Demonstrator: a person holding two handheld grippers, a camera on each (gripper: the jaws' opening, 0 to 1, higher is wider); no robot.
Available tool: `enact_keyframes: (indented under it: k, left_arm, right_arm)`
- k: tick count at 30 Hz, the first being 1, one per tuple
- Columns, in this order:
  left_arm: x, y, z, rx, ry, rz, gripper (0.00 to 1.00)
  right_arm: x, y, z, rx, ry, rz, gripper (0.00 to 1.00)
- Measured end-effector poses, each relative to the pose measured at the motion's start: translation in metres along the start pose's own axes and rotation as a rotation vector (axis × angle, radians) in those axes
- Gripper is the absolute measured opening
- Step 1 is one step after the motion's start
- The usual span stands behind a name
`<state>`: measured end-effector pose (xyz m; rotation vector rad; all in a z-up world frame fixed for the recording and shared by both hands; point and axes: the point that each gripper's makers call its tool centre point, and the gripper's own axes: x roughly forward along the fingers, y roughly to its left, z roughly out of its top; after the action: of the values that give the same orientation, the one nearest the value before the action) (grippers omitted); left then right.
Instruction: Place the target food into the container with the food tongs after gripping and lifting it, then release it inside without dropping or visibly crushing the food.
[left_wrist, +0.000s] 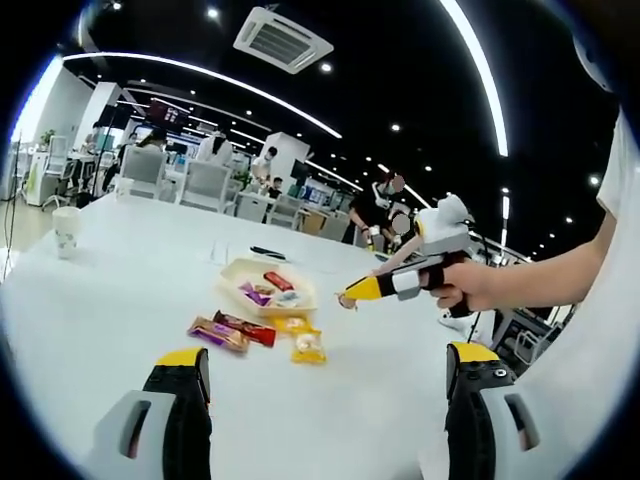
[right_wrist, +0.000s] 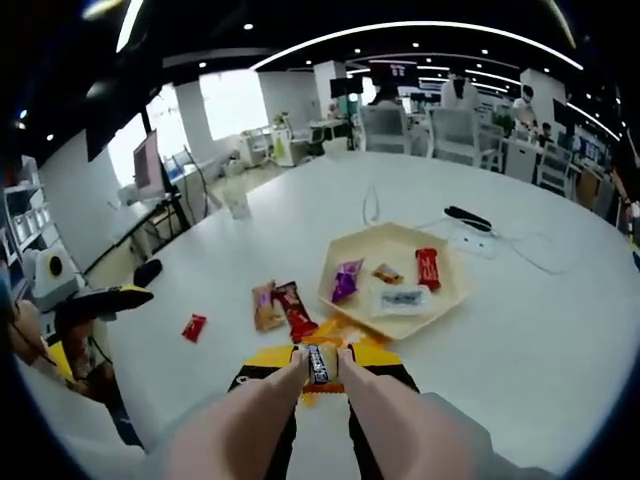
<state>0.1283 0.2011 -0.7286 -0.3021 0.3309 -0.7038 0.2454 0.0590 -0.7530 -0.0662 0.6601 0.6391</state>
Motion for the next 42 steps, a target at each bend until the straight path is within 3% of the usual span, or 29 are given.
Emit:
enact_keyframes:
  k: [24,42]
  left_arm:
    - [0.008,-0.002,0.003,0.009,0.014,-0.013,0.99]
    - [0.008,-0.004,0.001,0.007,0.010,-0.017,0.99]
  right_arm:
    - [-0.008,-0.024,0.020,0.014,-0.055,-0.062,0.18]
    - [-0.007,-0.029,0.043,0.017,-0.097,-0.090,0.18]
